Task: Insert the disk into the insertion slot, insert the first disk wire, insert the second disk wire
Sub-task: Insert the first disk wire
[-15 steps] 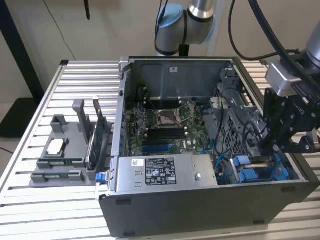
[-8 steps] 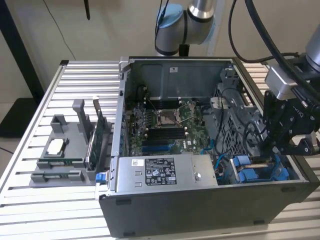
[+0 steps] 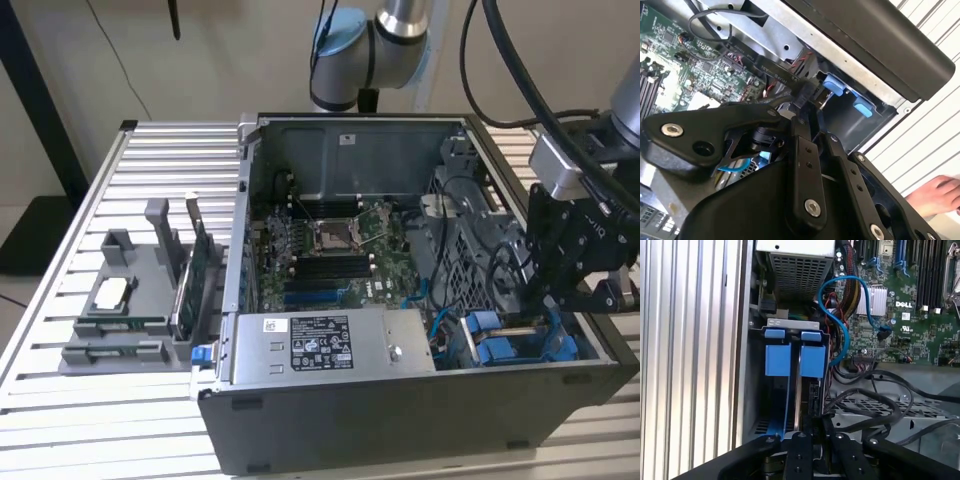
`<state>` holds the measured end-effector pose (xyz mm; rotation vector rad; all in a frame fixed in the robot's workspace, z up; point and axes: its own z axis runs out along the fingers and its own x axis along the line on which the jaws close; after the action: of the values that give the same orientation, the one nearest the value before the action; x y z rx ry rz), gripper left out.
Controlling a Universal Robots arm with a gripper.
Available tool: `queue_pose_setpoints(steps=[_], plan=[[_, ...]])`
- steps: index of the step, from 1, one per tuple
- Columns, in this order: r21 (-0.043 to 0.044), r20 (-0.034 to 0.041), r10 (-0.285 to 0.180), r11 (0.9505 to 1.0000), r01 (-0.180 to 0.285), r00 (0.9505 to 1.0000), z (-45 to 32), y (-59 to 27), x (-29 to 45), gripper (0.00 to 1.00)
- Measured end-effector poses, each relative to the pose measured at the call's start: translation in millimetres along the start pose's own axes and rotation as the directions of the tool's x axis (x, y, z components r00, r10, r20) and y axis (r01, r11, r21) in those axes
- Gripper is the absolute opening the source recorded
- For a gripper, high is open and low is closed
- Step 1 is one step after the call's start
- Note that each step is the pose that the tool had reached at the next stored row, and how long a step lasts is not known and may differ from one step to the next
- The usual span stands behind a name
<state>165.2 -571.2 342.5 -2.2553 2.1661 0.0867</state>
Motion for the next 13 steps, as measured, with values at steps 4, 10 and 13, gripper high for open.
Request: queue_pose_setpoints(steps=[4, 10, 13], plan=[[0.0014, 0.0009, 0.030, 0.9996, -0.030, 0.9996, 0.8, -0.1, 0.0, 0.19], [0.0029, 0.0023, 0.060, 0.9982, -0.060, 0.9982, 1.6, -1.5, 0.0, 0.19], [0.0031, 0.0029, 0.064, 0.9979, -0.065, 0.9979, 1.8, -2.1, -0.1, 0.19]])
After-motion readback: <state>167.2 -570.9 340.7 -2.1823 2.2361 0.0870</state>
